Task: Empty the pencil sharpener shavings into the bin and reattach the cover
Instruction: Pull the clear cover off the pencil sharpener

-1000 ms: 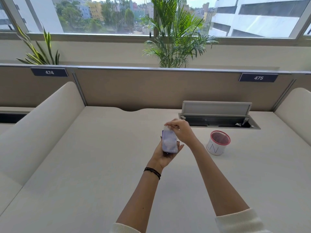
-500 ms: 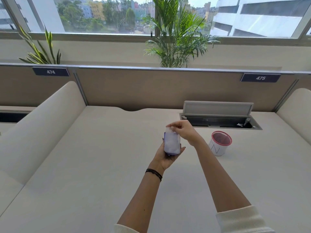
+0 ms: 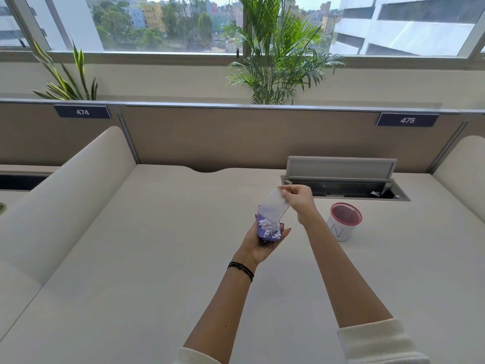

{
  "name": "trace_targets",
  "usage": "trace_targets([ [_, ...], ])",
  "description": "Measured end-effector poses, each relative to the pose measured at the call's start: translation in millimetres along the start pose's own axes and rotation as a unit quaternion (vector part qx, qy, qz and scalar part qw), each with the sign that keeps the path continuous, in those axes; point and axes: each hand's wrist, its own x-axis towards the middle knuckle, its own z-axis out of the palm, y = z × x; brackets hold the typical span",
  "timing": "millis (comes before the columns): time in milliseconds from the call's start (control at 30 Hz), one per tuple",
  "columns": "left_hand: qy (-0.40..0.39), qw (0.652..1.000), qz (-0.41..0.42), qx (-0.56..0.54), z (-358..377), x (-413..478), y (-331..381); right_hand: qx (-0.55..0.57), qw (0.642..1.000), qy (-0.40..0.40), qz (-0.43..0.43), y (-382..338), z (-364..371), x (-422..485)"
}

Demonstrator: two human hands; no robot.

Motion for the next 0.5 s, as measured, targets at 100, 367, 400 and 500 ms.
trace_targets([
  [100, 0.0, 1.0, 0.0, 0.005, -0.6, -0.2, -3.6, 0.005, 1.0, 0.011, 0.002, 0.9, -4.2, -7.6],
  [367, 0.007, 1.0, 0.0, 0.017, -4.2, -8.5, -8.2, -0.02, 0.995, 0.045, -0.087, 0.1, -16.2, -36.4],
  [400, 0.008, 1.0, 0.003, 0.021, -4.5, -9.7, -5.9, -0.022, 0.992, 0.052, -0.112, -2.3, -16.9, -42.2],
  [500, 0.005, 1.0, 0.01, 0.025, -9.7, -9.5, 0.8, -0.054, 0.979, 0.059, -0.19, -1.7, -18.6, -60.0],
])
